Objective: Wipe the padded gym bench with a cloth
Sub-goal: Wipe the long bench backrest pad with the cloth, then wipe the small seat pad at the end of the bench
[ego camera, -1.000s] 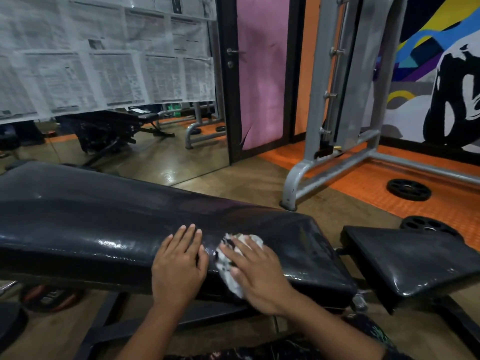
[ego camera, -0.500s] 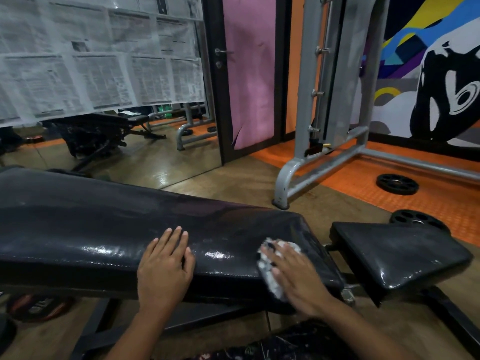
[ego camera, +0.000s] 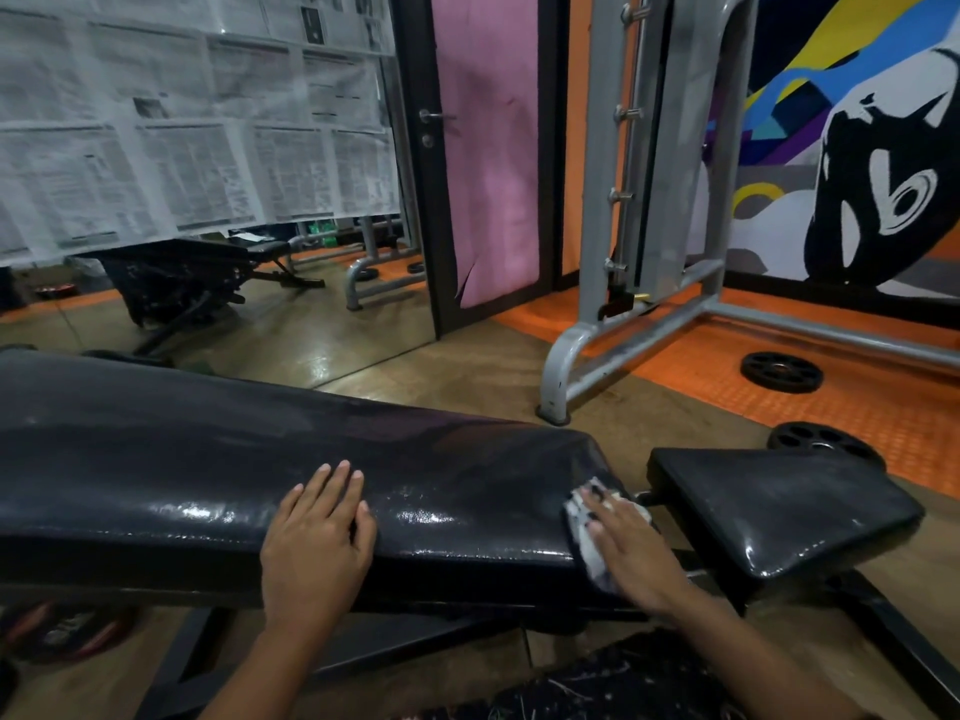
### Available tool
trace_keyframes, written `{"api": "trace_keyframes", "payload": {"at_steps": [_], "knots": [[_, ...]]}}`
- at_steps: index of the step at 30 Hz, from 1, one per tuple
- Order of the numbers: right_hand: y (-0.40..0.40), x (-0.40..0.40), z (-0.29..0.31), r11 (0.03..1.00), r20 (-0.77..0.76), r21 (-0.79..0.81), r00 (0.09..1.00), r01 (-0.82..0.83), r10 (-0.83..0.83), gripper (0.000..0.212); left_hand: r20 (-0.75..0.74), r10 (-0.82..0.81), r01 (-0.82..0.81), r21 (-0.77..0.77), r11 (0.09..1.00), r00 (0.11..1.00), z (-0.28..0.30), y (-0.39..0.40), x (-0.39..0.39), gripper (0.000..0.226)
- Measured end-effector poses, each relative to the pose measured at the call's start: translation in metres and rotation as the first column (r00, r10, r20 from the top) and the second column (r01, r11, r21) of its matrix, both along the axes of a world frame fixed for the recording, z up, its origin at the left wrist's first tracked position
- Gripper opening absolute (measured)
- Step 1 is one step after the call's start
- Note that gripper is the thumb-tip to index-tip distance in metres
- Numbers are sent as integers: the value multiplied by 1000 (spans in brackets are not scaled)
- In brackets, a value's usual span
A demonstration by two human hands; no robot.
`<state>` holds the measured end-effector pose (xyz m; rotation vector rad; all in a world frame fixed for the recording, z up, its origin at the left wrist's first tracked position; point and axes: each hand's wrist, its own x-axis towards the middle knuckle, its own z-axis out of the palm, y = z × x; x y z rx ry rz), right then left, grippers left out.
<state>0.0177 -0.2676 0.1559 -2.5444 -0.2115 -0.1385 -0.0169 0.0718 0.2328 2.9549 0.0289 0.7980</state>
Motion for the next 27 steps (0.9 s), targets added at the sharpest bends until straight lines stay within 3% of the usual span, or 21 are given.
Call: {"api": "trace_keyframes", "payload": {"at_steps": [2, 5, 7, 10, 14, 17, 20, 23, 27], "knots": [[-3, 26, -1, 995, -104, -40, 990, 92, -96, 86, 4, 4, -4, -18, 1000, 1000, 2, 0, -1, 54], [21, 39, 1, 985, -64, -124, 990, 119, -127, 76, -11, -10, 9, -62, 998, 1000, 6, -15, 3, 55], [35, 22, 2, 986, 7, -163, 999, 40, -40, 71, -46, -99, 96, -62, 993, 994, 7, -42, 9, 55], [25, -1, 2, 991, 82, -119, 994, -68, 78, 80, -133, -291, 291, -14, 956, 948, 0, -95, 14, 53], [4, 35, -9, 998, -30, -69, 1000, 4, -6, 85, -197, -435, 447, 16, 895, 879, -14, -147, 13, 51], [13, 43, -4, 992, -84, -120, 995, 48, -58, 69, -218, -521, 527, -36, 849, 825, -20, -174, 20, 51], [11, 17, -5, 988, 93, -127, 991, -84, 96, 66, -208, -568, 562, -91, 822, 797, -29, -192, 36, 52], [-24, 6, -15, 981, 111, -44, 975, -188, 192, 51, -136, -584, 577, -91, 812, 800, -31, -208, 48, 52], [-80, 13, -8, 973, -38, 215, 995, -80, 91, 38, -182, -631, 612, -154, 775, 754, -38, -245, 60, 48]]}}
